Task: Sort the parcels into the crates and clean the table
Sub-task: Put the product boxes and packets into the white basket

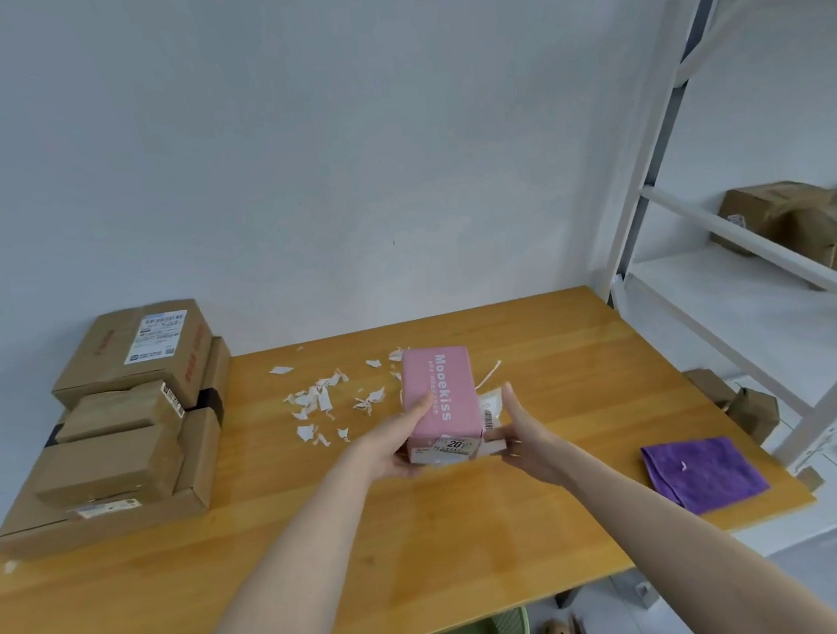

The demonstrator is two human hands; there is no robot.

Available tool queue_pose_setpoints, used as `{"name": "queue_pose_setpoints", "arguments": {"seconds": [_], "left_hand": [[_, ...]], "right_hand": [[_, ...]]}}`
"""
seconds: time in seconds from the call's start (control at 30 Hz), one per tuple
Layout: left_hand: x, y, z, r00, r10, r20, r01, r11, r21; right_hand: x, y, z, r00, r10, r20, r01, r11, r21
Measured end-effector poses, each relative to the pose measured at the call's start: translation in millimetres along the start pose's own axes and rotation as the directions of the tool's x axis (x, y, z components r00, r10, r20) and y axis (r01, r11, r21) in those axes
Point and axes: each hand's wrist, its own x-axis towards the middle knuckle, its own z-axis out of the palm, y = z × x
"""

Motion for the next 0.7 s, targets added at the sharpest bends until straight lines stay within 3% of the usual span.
{"name": "queue_pose_setpoints", "arguments": {"seconds": [0.13, 0.47, 0.7], "left_hand": [[8, -1, -6, 0.999, -0.020, -0.044, 0.016, 0.996, -0.089], [20, 1, -13, 0.998, -0.019, -0.062, 0.015, 0.997, -0.071], [19, -1, 2, 0.999, -0.021, -0.031, 0.020, 0.999, -0.026]], "right_hand": [[8, 4, -19, 0.996, 0.086, -0.036, -0.086, 0.996, 0.005], [6, -1, -36, 0.947, 0.320, 0.026, -0.301, 0.914, -0.272], [-6, -16, -4, 0.997, 0.007, 0.074, -0.010, 0.999, 0.044]]}}
